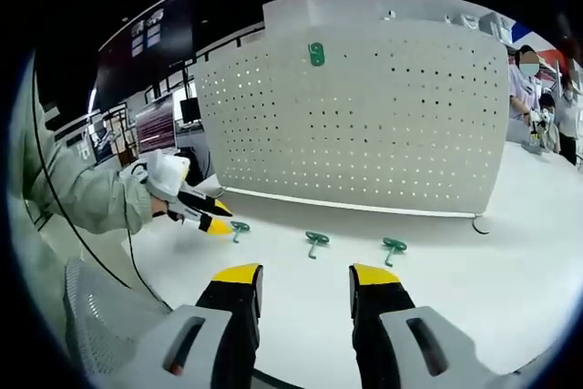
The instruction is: Insert the hook assembly into the mounting plate slot until the hook locks in place.
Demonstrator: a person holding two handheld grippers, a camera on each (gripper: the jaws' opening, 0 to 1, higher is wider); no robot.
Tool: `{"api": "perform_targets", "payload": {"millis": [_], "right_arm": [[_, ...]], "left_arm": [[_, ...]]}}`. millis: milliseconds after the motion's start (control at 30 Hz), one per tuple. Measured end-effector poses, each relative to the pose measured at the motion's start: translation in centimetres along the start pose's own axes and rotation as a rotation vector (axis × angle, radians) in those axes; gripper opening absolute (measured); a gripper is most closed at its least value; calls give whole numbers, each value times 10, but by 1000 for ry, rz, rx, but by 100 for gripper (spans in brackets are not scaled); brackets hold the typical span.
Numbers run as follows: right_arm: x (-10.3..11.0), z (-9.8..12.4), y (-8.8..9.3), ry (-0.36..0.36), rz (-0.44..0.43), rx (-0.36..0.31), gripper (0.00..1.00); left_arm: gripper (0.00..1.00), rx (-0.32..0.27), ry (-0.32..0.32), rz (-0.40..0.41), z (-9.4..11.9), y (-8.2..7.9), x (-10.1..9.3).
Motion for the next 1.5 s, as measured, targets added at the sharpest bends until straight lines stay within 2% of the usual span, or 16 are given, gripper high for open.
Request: {"api": "perform_targets", "payload": {"millis": [333, 800, 1033, 1200, 1400, 1500], "right_arm": [[0, 1, 3, 13, -12, 8, 36], [1, 3, 4, 21, -19, 14, 36], [1, 4, 6, 23, -25, 13, 36], [2, 4, 6, 22, -29, 8, 35], [3, 3, 4, 12, -27, 1, 35], [3, 3, 0, 11, -24, -9, 35]], "left_arm": [[26, 9, 25, -14, -13, 3, 5], [17, 18, 48, -13, -18, 5, 0], [7, 19, 55, -18, -19, 3, -7], [4, 25, 50, -40, -18, 5, -10], [3, 45, 38, 13, -13, 8, -13], [2, -7, 24, 149, -5, 1, -16]]}}
Point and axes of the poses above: the point that each gripper's makers call its tool centre point, and the gripper's own axes: z roughly backward along the fingers, x roughly to its left, y roughly out of its underside, the point moved 3 cm from there along z, roughly backward along the fingers, and after that the axes turned 13 degrees about -y, right-handed, at the moved point
